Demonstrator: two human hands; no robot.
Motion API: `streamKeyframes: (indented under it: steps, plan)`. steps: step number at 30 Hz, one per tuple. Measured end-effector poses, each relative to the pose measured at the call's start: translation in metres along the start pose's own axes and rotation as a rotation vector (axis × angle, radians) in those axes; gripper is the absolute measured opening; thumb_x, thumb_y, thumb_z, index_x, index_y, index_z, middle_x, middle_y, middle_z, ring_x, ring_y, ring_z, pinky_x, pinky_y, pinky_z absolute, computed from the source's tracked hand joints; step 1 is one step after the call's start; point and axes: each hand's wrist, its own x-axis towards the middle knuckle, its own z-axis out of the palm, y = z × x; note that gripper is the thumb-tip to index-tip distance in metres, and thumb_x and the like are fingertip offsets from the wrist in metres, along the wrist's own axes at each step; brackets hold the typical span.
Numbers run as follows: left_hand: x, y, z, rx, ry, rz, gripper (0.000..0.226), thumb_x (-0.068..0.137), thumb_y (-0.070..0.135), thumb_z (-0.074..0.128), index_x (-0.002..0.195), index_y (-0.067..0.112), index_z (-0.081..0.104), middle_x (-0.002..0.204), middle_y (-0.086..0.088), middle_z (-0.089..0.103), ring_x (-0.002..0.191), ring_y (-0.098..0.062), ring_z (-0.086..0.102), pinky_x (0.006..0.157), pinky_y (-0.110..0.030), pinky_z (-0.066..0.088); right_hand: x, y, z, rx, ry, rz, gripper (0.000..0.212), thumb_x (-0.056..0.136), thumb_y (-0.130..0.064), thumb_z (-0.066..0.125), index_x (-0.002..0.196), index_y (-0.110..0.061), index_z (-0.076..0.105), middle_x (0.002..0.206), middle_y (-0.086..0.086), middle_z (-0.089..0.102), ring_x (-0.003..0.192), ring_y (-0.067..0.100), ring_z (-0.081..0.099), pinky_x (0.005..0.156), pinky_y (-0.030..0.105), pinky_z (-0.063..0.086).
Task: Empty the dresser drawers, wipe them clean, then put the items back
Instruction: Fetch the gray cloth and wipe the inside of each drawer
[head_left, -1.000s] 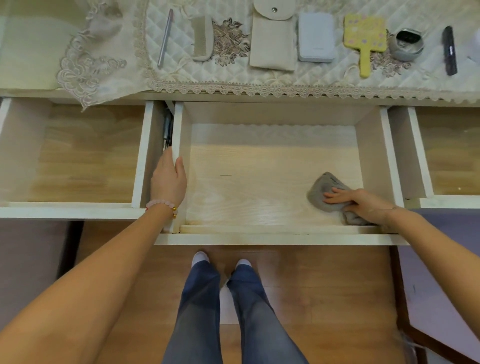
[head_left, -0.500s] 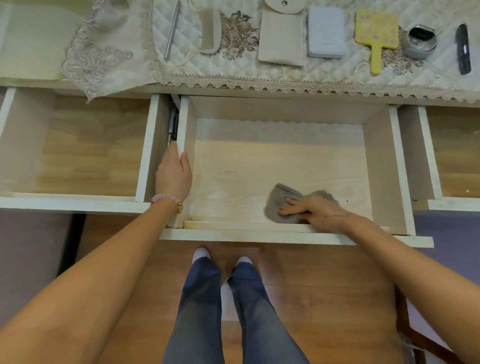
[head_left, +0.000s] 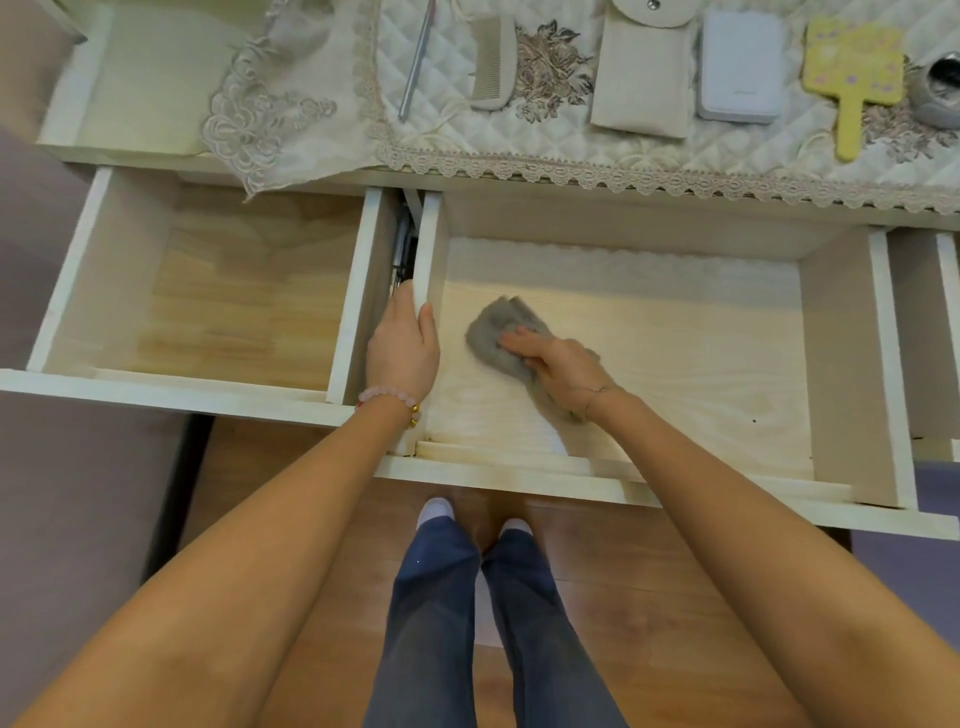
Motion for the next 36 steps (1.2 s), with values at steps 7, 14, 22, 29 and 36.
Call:
streamKeyframes:
  steps: [7,14,22,29,36]
  plan:
    - [-0.001,-0.001,0.001,-0.014,0.003,-0.009,0.037,0.100,0.026,0.031,0.133,0.009,0.038,0.120,-0.012,0.056,0.104,-0.028,0.057,0.080,-0.033,0.044,0.010,0.020,-0.014,-0.049,0.240,0.120,0.042,0.100,-0.008,0.030,0.139,-0.017,0.040,0.152,0.002,0.029,0.143,0.017,0.018,0.116,0.037,0.003]
    - [-0.004,-0.002,0.002,-0.017,0.002,-0.002,0.037,0.101,0.024,0.030,0.133,0.008,0.038,0.121,-0.013,0.055,0.105,-0.029,0.055,0.077,-0.033,0.042,-0.003,0.017,0.007,-0.339,0.267,0.182,0.052,0.096,-0.028,0.044,0.146,-0.024,0.027,0.156,-0.002,0.018,0.145,0.018,0.008,0.115,0.046,0.013]
    - [-0.001,-0.005,0.000,-0.068,-0.064,-0.004,0.042,0.101,0.027,0.028,0.139,0.010,0.032,0.133,-0.010,0.047,0.118,-0.027,0.048,0.091,-0.038,0.042,-0.008,0.007,0.004,-0.232,0.416,0.216,0.040,0.091,-0.012,0.053,0.131,-0.015,0.052,0.145,0.005,0.041,0.137,0.022,0.033,0.105,0.038,0.033]
    - [0.004,-0.008,-0.006,-0.196,-0.171,-0.050,0.046,0.101,0.029,0.030,0.144,0.013,0.026,0.145,-0.007,0.036,0.132,-0.023,0.036,0.099,-0.026,0.028,-0.030,-0.014,-0.006,0.031,0.524,0.391,0.045,0.080,-0.002,0.054,0.122,-0.018,0.060,0.117,0.011,0.064,0.105,0.030,0.057,0.084,0.031,0.044]
    - [-0.006,-0.006,-0.031,-0.172,-0.176,0.071,0.043,0.099,0.026,0.038,0.140,0.014,0.032,0.143,-0.005,0.038,0.130,-0.020,0.038,0.106,-0.032,0.033,-0.063,-0.045,-0.031,0.373,0.684,0.459,0.038,0.080,0.000,0.053,0.116,-0.011,0.059,0.105,0.007,0.062,0.093,0.022,0.056,0.077,0.028,0.045]
